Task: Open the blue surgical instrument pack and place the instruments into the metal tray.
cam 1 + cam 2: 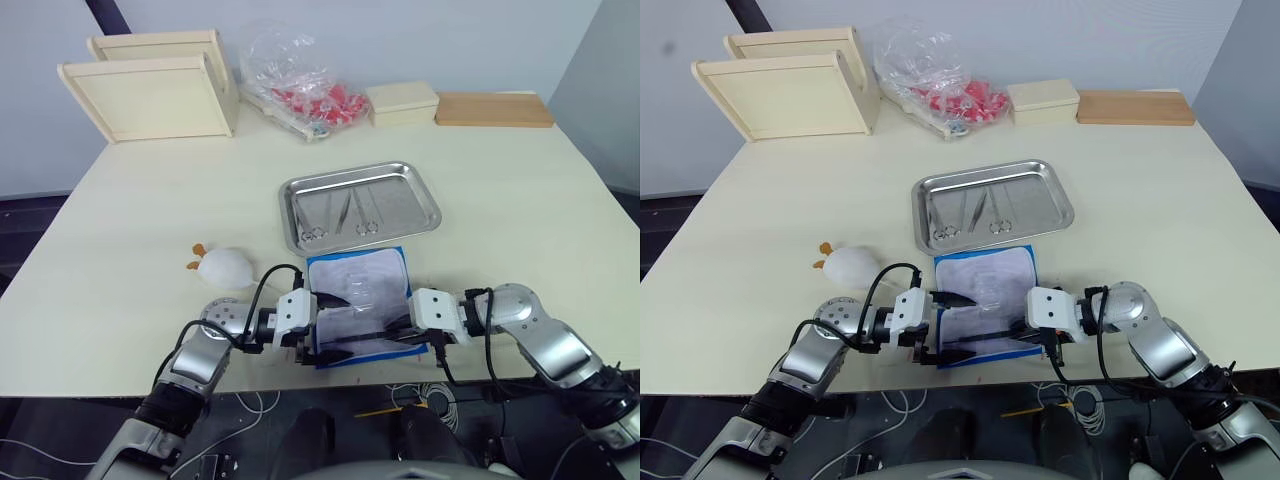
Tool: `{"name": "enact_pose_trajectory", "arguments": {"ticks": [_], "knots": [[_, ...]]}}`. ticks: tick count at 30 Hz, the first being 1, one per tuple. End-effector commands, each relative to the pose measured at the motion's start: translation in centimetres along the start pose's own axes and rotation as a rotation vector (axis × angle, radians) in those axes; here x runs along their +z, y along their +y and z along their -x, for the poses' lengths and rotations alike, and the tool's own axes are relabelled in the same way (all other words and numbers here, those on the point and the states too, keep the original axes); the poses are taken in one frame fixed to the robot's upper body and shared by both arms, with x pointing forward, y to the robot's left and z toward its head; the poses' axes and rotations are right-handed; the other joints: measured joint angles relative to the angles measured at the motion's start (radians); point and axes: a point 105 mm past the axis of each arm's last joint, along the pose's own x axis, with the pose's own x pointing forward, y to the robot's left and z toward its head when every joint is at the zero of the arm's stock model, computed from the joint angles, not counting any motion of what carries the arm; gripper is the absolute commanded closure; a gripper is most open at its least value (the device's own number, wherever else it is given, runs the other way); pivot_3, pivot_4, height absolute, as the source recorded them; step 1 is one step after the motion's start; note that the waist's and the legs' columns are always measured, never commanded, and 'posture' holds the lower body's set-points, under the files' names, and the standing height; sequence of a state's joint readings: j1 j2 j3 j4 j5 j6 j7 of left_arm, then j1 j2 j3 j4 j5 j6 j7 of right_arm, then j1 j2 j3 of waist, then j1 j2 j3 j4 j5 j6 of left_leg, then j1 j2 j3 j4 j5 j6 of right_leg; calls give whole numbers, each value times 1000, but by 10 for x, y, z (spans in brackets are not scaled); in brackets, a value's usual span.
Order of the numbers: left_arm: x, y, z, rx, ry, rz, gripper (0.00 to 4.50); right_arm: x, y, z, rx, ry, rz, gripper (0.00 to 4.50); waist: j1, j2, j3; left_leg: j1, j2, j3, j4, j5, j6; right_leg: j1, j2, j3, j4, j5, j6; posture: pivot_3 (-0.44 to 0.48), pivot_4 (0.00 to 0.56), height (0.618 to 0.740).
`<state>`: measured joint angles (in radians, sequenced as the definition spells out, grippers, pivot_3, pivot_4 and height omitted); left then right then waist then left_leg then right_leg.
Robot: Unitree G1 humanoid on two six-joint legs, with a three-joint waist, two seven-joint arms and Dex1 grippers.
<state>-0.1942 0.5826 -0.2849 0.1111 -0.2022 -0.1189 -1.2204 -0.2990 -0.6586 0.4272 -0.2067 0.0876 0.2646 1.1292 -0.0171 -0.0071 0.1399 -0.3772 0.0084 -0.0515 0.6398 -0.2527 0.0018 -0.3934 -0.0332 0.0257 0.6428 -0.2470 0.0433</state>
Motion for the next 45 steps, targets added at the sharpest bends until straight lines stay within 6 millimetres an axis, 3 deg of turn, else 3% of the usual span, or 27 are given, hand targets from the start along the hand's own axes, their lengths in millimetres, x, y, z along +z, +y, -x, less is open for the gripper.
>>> {"name": "enact_pose_trajectory", "arguments": {"ticks": [1,10,29,45], "knots": [[-40,-26,1,-72,133,121,0,1,-2,6,-21,10,-6,4428,0,0,0,0,0,0,0,0,0,0,0,0,0,0,0,0,150,740],[-42,-26,1,-69,136,120,0,24,-3,12,-39,26,115,4428,0,0,0,-1,0,-1,0,0,0,0,0,0,0,0,0,0,150,740],[-43,-24,-1,-69,134,120,0,30,-4,43,-46,211,222,4428,2,1,1,-1,0,0,0,0,0,-1,0,0,0,0,0,0,150,740],[-42,-25,-4,-73,130,118,0,21,-8,86,-72,331,230,4428,4,2,1,-1,0,0,1,0,0,0,-1,-1,0,0,0,0,150,740]]}}
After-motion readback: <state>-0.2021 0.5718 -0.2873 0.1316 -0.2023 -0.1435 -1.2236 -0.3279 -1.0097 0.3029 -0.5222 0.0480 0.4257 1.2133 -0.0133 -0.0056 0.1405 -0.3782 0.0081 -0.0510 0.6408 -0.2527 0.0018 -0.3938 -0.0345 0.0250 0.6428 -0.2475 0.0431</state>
